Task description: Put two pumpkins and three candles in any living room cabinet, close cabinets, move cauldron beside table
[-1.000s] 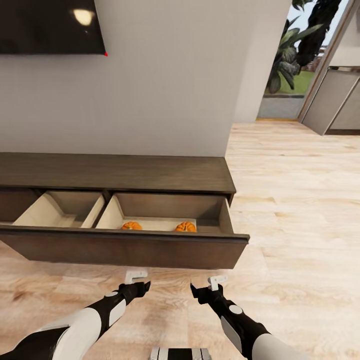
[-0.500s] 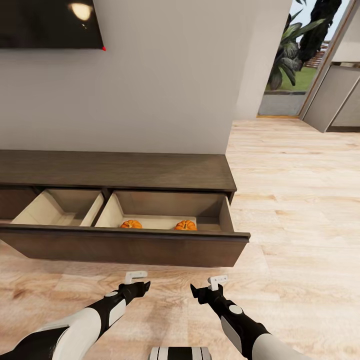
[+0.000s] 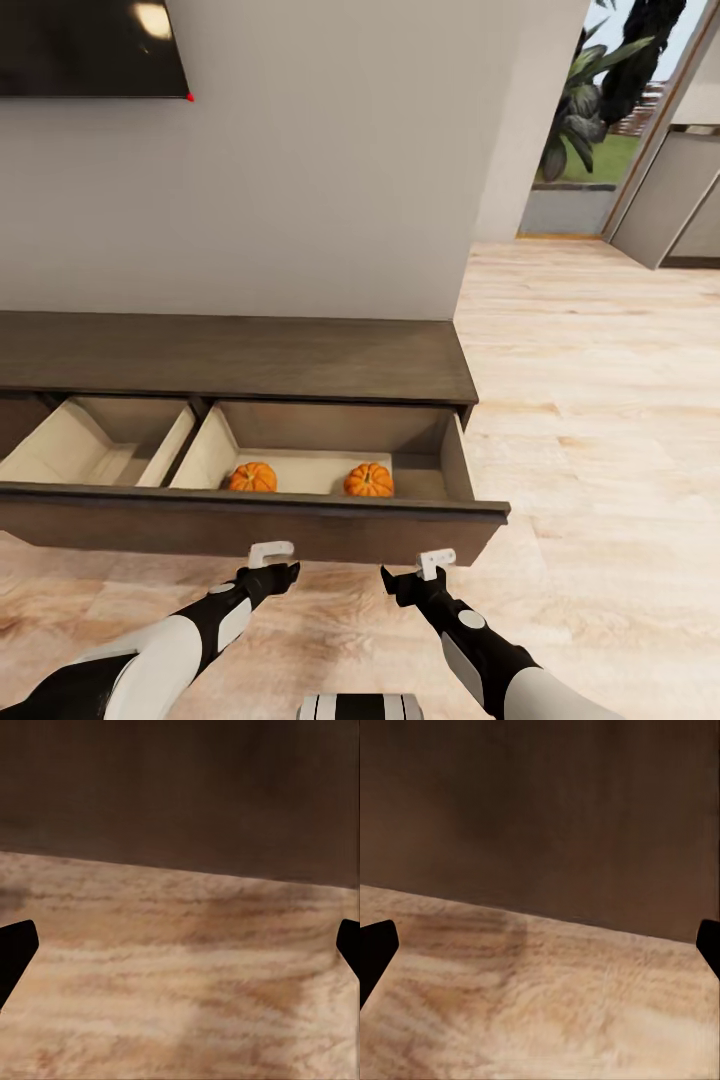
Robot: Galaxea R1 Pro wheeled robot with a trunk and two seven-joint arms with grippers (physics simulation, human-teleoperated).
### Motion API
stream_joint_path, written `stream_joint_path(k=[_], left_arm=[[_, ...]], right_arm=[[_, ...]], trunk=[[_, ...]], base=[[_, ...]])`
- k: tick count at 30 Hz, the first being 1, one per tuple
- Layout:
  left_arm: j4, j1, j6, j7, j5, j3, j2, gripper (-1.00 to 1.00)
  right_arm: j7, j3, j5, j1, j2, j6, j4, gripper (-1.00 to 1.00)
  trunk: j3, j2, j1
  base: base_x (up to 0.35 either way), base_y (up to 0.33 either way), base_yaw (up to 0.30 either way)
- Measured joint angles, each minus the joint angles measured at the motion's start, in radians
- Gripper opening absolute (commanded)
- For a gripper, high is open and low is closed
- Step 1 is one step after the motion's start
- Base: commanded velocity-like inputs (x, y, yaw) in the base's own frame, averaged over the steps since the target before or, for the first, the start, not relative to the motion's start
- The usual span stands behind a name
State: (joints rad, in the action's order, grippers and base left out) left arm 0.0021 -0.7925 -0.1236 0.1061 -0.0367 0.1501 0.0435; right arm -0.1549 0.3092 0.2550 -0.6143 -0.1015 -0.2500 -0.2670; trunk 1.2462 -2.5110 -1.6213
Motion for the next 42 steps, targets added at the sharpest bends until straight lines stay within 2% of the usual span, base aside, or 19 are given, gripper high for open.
stream_joint_path(k=[4, 12, 22, 32, 38, 39, 42], left_arm=[[0.000, 0.000, -0.002, 0.000, 0.000, 0.000, 0.001, 1.00], [0.006, 0.000, -0.057, 0.000, 0.000, 0.000, 0.001, 1.00], [0.003, 0.000, -0.061, 0.000, 0.000, 0.000, 0.001, 1.00], [0.002, 0.000, -0.062, -0.004, 0.008, 0.000, 0.001, 1.00], [0.002, 0.000, -0.063, -0.005, 0.018, 0.000, 0.000, 1.00], [0.002, 0.001, -0.062, -0.005, 0.018, -0.009, 0.000, 1.00], [0.003, 0.000, -0.063, -0.005, 0.019, -0.001, 0.000, 1.00]], right_arm=[[0.000, 0.000, 0.000, 0.000, 0.000, 0.000, 0.000, 1.00], [0.000, 0.000, 0.000, 0.000, 0.000, 0.000, 0.000, 1.00], [0.000, 0.000, 0.000, 0.000, 0.000, -0.001, 0.000, 1.00], [0.000, 0.000, 0.000, 0.000, 0.000, -0.001, 0.000, 1.00], [0.000, 0.000, 0.000, 0.000, 0.000, -0.002, 0.000, 1.00], [-0.001, 0.000, 0.000, 0.000, 0.000, -0.002, 0.001, 1.00], [0.000, 0.000, 0.000, 0.000, 0.000, -0.002, 0.000, 1.00]], trunk=[[0.000, 0.000, 0.000], [0.000, 0.000, -0.001], [0.039, -0.002, -0.005], [0.039, -0.002, -0.005], [0.039, -0.002, -0.004], [0.039, -0.002, -0.004], [0.039, -0.002, -0.005]], base=[[0.105, -0.034, 0.000], [0.013, -0.004, 0.000], [0.000, 0.000, 0.000], [0.008, 0.000, 0.000], [0.241, 0.000, 0.000], [0.257, 0.000, 0.000], [0.092, 0.000, 0.000]])
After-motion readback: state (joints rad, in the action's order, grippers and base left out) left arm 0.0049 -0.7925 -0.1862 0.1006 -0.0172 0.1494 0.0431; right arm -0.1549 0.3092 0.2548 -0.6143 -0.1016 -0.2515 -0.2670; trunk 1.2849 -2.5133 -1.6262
